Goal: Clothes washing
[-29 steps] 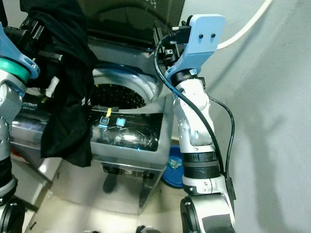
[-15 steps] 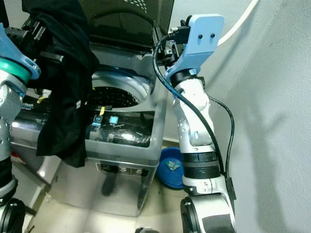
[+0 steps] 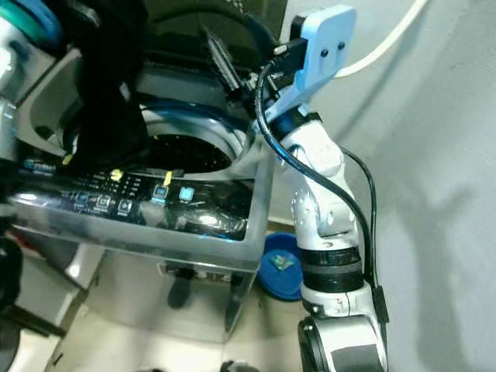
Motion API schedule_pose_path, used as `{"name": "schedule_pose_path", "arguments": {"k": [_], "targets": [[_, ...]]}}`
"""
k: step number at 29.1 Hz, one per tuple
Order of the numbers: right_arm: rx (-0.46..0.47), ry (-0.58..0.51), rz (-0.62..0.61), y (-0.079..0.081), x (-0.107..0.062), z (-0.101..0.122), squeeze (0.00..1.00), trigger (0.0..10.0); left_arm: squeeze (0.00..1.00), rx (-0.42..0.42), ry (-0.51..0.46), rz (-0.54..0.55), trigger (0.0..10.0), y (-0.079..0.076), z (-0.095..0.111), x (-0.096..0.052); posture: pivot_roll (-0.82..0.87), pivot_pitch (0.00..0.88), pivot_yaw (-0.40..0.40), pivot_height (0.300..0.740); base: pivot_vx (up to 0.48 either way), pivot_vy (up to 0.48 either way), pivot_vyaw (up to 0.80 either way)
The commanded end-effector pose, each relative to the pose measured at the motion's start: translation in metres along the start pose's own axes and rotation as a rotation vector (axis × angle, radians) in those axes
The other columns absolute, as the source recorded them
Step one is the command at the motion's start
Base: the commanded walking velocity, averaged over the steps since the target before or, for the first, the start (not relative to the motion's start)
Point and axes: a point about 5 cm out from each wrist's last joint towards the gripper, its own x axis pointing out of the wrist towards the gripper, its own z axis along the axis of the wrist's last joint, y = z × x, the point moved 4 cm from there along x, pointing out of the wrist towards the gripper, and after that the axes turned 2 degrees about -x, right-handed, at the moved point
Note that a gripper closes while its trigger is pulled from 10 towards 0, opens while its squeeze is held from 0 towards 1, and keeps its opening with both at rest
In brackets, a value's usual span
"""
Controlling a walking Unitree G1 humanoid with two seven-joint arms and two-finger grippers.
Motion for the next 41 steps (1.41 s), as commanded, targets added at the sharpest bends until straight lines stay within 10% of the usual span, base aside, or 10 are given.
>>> {"name": "schedule_pose_path", "arguments": {"k": [1,4,24,25,26,40,41], "targets": [[-0.029,0.011,-0.044,-0.011,-0.005,-0.002,0.0,10.0,0.0,-0.077,0.065,-0.064,10.0,-0.009,-0.008,-0.002,0.04,0.106,0.014,0.74,0.0,0.0,0.0],[-0.077,0.048,-0.004,-0.011,-0.006,-0.008,0.0,10.0,0.0,-0.197,0.147,-0.113,10.0,-0.019,-0.019,-0.019,0.04,0.118,0.016,0.74,0.0,0.0,0.0],[-0.139,0.295,0.47,0.012,-0.038,-0.034,0.0,10.0,0.0,-0.096,0.299,-0.071,10.0,-0.002,-0.046,-0.065,0.04,0.139,-0.001,0.74,0.0,0.0,0.0],[-0.136,0.293,0.474,0.012,-0.038,-0.032,0.0,10.0,0.64,-0.093,0.301,-0.071,10.0,-0.004,-0.045,-0.066,0.04,0.137,0.002,0.74,0.0,0.0,0.0],[-0.131,0.287,0.47,0.011,-0.038,-0.031,0.0,10.0,1.0,-0.099,0.298,-0.07,10.0,-0.007,-0.045,-0.066,0.04,0.138,0.004,0.74,0.0,0.0,0.0],[-0.105,0.249,0.452,0.011,-0.033,-0.025,0.0,10.0,1.0,-0.137,0.211,-0.155,10.0,-0.024,-0.025,-0.066,0.05,0.132,0.007,0.74,0.0,0.0,0.0],[-0.101,0.238,0.435,0.01,-0.032,-0.024,0.0,10.0,0.75,-0.127,0.152,-0.229,10.0,-0.036,-0.015,-0.069,0.05,0.13,0.007,0.74,0.0,0.0,0.0]]}}
